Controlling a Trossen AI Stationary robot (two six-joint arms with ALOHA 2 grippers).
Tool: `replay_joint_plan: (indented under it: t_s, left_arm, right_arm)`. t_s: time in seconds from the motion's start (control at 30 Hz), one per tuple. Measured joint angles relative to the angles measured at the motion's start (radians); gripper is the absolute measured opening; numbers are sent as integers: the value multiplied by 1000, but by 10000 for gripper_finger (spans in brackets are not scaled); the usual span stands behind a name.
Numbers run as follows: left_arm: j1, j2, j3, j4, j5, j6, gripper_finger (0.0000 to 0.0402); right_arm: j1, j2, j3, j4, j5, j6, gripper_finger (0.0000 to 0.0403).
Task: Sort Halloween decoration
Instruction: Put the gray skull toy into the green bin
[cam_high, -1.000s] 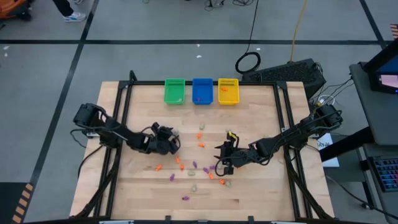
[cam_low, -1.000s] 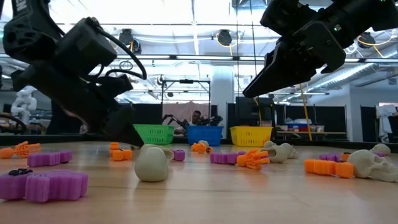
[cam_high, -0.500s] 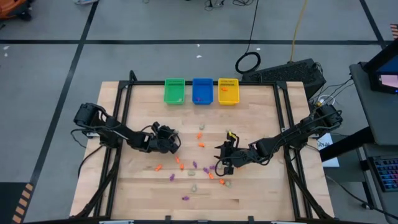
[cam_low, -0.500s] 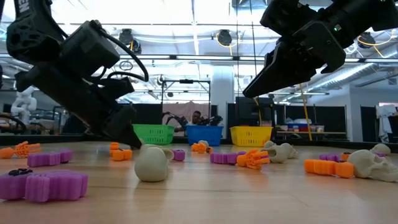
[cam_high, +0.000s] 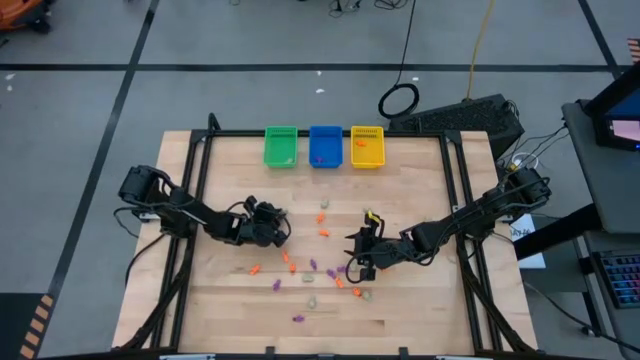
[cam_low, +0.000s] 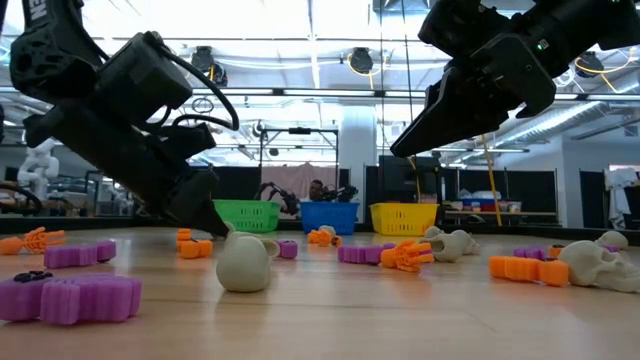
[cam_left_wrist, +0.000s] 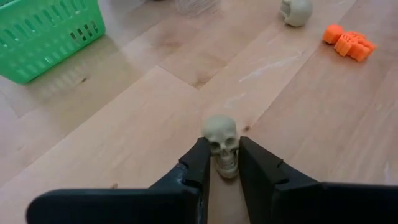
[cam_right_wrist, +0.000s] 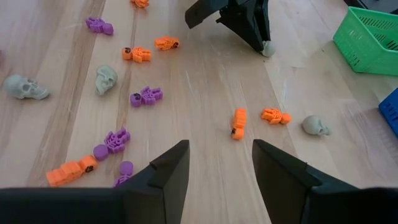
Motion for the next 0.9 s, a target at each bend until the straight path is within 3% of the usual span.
replay_joint_plan:
  t_s: [0.57,0.9]
  left_arm:
    - [0,-3,1,28,11,27,62]
    - [-1,-73,7,137,65,161,62]
  right_arm:
    - [0,0,0,-1,0,0,164]
    - [0,0,0,-2,0,0,164]
